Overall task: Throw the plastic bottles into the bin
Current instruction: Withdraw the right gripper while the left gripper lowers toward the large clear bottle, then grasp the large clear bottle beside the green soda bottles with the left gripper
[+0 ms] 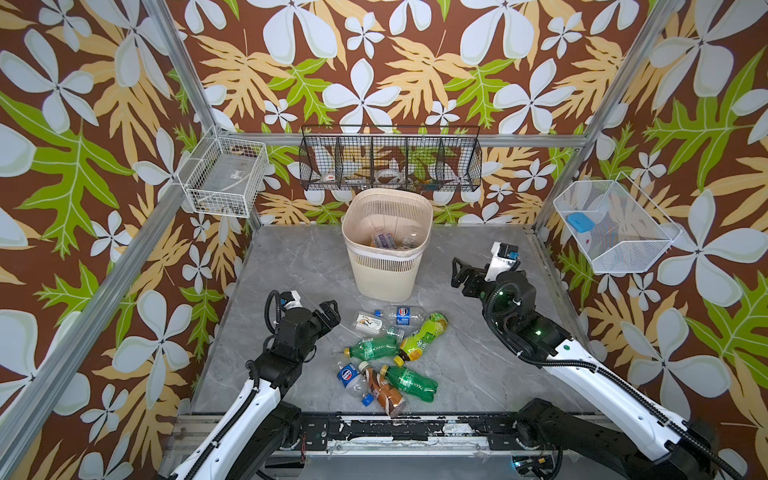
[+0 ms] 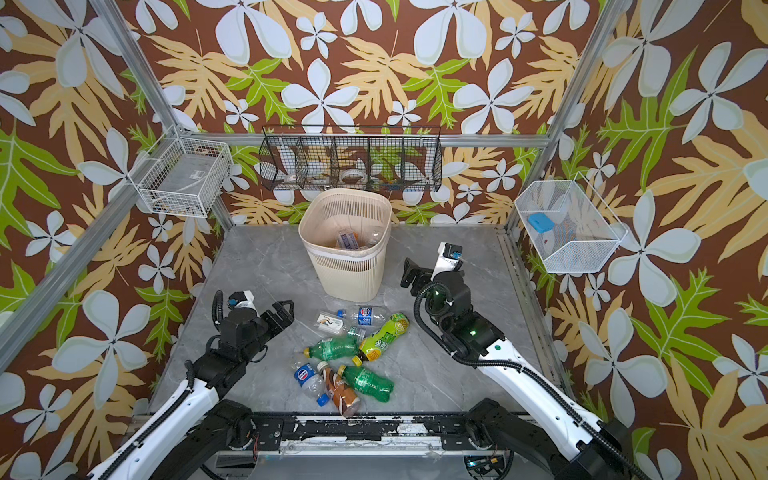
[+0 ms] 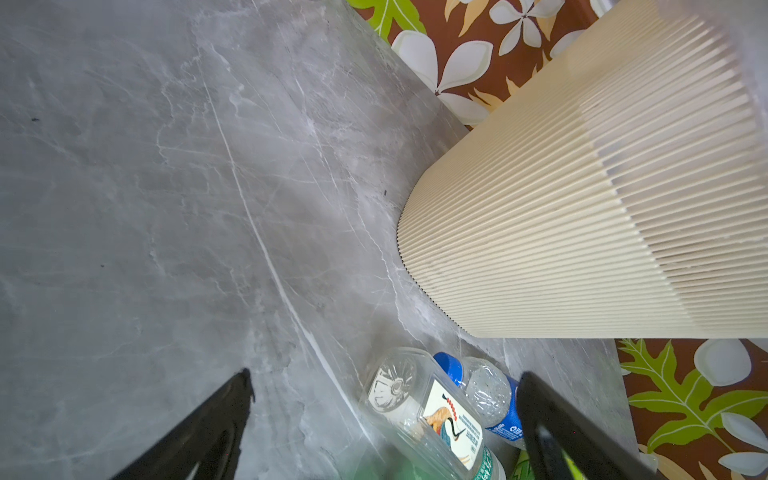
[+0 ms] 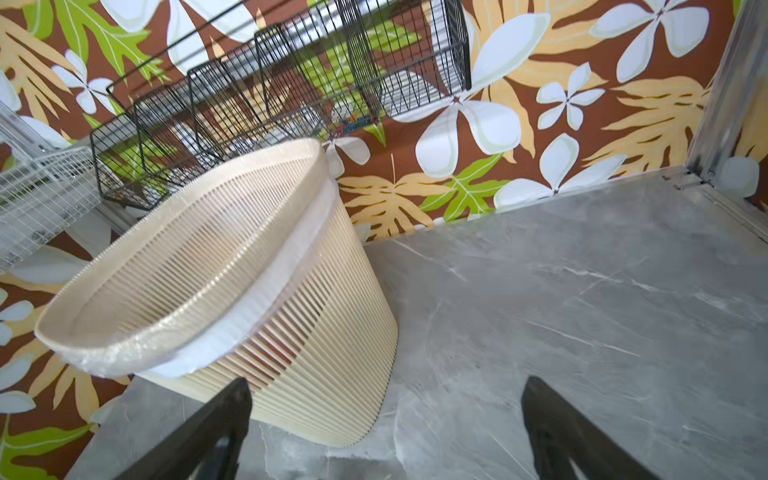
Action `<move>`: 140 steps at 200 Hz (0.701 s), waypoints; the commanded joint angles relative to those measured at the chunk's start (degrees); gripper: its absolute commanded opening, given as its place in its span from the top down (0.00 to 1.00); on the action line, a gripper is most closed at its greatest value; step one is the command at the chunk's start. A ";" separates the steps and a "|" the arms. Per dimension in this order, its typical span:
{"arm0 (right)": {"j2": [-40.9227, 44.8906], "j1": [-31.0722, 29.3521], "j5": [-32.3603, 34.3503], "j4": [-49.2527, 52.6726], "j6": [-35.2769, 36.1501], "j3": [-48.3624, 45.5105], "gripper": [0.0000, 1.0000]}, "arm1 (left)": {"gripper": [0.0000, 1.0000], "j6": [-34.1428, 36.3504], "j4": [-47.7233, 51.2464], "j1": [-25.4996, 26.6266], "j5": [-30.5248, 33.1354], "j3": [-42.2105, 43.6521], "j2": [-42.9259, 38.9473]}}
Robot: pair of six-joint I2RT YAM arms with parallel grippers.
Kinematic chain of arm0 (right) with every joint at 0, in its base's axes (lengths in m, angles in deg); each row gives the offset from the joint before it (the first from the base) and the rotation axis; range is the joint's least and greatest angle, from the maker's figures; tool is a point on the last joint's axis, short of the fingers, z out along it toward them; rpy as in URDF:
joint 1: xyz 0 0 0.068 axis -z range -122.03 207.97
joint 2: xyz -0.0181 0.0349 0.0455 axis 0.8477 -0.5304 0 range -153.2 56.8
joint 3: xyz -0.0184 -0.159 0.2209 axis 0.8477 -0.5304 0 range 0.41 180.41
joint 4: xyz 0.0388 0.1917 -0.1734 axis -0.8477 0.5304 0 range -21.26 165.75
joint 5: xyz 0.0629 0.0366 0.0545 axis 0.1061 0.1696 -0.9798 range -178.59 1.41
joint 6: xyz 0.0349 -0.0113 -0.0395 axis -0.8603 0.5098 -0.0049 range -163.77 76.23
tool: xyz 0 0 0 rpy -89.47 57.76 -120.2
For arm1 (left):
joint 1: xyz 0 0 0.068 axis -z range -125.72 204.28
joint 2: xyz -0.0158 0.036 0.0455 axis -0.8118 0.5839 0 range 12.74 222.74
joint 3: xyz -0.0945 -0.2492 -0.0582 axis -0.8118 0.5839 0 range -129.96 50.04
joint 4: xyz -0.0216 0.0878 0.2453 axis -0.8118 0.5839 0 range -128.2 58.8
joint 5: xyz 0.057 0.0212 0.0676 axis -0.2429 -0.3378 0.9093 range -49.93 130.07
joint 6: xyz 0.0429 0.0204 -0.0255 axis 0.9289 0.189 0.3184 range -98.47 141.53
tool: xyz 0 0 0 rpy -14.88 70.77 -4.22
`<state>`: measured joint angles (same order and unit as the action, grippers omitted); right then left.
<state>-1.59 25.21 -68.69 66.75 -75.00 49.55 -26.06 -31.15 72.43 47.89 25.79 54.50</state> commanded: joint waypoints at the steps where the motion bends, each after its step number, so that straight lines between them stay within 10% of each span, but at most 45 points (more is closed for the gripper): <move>1: -2.43 -0.12 0.97 -0.28 1.50 2.67 0.01 | 0.00 -0.96 0.17 -0.13 -3.03 -0.18 -0.16; 140: -8.69 -0.12 -1.73 -3.42 0.21 2.63 0.00 | 0.16 -10.18 33.93 3.60 -14.06 -0.92 -12.52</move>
<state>-10.34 25.19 -71.42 65.32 -74.82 52.46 -32.62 -3.37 74.42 35.08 23.04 44.62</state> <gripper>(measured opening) 0.996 0.851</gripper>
